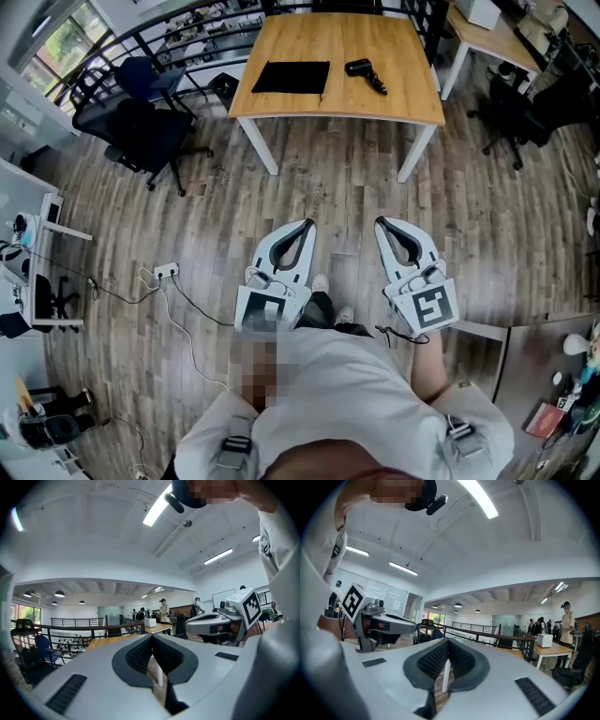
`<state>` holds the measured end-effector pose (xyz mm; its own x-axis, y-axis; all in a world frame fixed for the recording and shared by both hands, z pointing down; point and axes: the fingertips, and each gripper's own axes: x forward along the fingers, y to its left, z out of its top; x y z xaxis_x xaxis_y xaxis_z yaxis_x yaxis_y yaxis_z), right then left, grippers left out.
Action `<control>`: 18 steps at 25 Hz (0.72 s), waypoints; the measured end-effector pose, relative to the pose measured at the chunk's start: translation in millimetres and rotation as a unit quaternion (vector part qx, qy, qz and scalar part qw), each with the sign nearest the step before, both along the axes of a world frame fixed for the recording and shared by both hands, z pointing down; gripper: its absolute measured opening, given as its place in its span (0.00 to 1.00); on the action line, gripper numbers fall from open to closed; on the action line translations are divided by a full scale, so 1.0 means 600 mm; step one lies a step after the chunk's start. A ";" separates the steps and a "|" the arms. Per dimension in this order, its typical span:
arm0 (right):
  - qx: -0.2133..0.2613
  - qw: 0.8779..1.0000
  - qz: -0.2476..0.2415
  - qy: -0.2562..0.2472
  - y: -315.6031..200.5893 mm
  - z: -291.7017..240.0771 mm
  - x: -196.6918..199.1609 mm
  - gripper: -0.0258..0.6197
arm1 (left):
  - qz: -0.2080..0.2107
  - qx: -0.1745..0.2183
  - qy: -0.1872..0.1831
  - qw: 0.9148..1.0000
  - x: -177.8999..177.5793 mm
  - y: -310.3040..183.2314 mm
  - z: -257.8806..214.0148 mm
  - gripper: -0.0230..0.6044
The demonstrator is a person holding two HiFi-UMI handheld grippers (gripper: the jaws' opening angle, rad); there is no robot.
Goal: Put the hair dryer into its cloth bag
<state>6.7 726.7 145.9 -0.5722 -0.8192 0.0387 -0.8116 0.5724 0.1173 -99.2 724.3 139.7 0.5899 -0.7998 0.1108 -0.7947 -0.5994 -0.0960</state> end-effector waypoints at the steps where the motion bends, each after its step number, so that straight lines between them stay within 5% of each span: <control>1: 0.002 1.000 -0.003 0.002 -0.005 0.002 -0.002 0.07 | 0.000 -0.001 0.000 1.000 -0.002 -0.005 0.002 0.07; 18: -0.009 0.999 0.024 0.023 -0.168 0.012 -0.053 0.07 | 0.024 -0.006 0.021 0.999 -0.053 -0.178 0.014 0.07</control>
